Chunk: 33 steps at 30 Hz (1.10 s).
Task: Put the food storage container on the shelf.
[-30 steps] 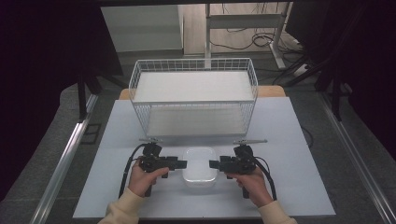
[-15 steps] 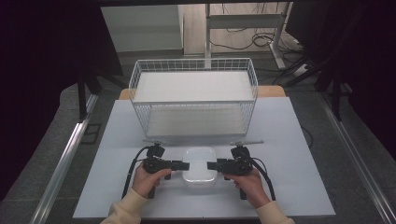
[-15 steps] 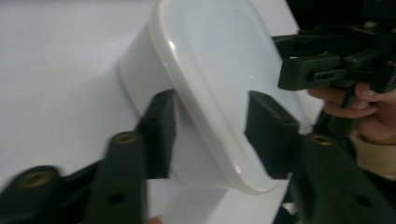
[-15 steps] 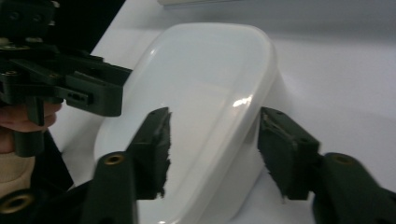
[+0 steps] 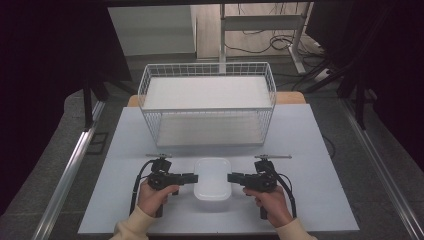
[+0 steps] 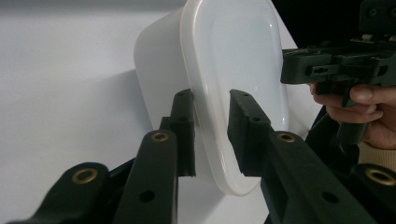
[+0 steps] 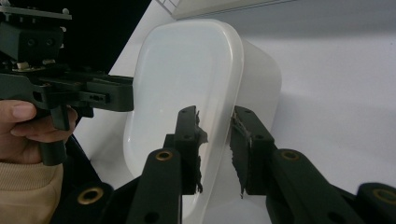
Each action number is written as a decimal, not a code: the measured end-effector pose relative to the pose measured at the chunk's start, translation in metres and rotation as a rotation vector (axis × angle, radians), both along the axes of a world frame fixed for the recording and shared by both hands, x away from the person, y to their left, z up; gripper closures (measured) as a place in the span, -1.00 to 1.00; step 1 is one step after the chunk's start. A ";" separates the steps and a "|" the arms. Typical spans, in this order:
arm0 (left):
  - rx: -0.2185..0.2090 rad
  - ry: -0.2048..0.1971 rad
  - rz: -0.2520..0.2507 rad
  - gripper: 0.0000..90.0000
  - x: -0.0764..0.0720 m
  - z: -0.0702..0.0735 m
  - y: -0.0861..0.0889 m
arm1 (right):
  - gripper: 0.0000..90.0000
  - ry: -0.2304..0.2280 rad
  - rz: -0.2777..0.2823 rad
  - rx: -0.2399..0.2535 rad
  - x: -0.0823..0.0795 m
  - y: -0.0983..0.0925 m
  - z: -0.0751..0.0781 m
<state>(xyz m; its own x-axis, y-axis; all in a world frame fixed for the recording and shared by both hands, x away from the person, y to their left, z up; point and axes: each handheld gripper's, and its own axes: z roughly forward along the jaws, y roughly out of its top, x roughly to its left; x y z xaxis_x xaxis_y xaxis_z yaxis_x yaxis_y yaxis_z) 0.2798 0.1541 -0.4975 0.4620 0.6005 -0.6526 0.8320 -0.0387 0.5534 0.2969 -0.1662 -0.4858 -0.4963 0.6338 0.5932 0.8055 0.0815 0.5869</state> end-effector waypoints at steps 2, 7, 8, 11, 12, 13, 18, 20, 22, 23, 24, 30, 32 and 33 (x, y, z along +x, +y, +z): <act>-0.003 -0.011 0.000 0.64 -0.003 0.002 0.001 | 0.65 -0.005 -0.001 0.002 -0.003 0.000 0.001; 0.013 -0.051 0.003 0.75 -0.008 0.009 0.001 | 0.76 -0.035 -0.001 0.003 -0.008 -0.002 0.006; 0.019 -0.055 0.006 0.75 -0.009 0.009 0.001 | 0.75 -0.048 0.002 -0.006 -0.008 -0.001 0.006; 0.022 -0.055 0.003 0.76 -0.009 0.009 0.001 | 0.75 -0.055 0.002 -0.012 -0.009 0.000 0.007; 0.019 -0.056 0.000 0.76 -0.009 0.009 0.001 | 0.75 -0.055 0.002 -0.011 -0.009 -0.001 0.007; 0.019 -0.056 0.000 0.76 -0.009 0.009 0.001 | 0.75 -0.055 0.002 -0.011 -0.009 -0.001 0.007; 0.015 -0.082 -0.003 0.76 -0.012 0.014 0.002 | 0.75 -0.086 0.010 -0.011 -0.010 -0.001 0.011; 0.016 -0.107 0.000 0.77 -0.014 0.019 0.001 | 0.75 -0.109 0.017 -0.014 -0.012 -0.001 0.014; 0.024 -0.128 -0.002 0.77 -0.017 0.023 0.001 | 0.75 -0.134 0.024 -0.019 -0.013 -0.001 0.018; 0.030 -0.140 -0.002 0.77 -0.018 0.026 0.001 | 0.75 -0.147 0.024 -0.019 -0.014 -0.001 0.020; 0.037 -0.154 -0.005 0.77 -0.019 0.028 0.001 | 0.75 -0.161 0.027 -0.021 -0.015 -0.001 0.023; 0.032 -0.194 -0.006 0.77 -0.024 0.037 0.000 | 0.75 -0.230 0.035 -0.026 -0.020 -0.002 0.035; 0.035 -0.206 -0.007 0.77 -0.025 0.039 0.000 | 0.75 -0.241 0.035 -0.030 -0.021 -0.001 0.037; 0.035 -0.206 -0.007 0.77 -0.025 0.039 0.000 | 0.75 -0.248 0.039 -0.034 -0.021 -0.002 0.039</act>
